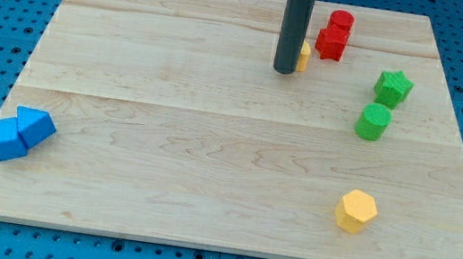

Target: Push the red circle into the red star

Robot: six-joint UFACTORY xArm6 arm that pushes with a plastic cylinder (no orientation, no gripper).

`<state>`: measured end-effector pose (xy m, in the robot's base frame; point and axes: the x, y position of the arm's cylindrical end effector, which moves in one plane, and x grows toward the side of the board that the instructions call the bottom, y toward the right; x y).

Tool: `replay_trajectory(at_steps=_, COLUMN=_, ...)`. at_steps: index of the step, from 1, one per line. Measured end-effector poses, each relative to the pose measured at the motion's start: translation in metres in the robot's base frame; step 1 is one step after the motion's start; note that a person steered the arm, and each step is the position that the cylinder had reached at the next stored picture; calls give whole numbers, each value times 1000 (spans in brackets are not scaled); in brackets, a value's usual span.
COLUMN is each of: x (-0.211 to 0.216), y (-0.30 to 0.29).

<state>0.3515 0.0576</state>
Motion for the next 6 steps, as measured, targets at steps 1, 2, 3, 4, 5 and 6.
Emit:
replay_trajectory(at_steps=1, x=4, y=15)
replay_trajectory(at_steps=2, x=4, y=49)
replay_trajectory(at_steps=3, x=-1, y=103)
replay_trajectory(at_steps=4, x=-31, y=103)
replay_trajectory(at_steps=5, x=-40, y=97)
replay_trajectory(at_steps=6, x=-56, y=44)
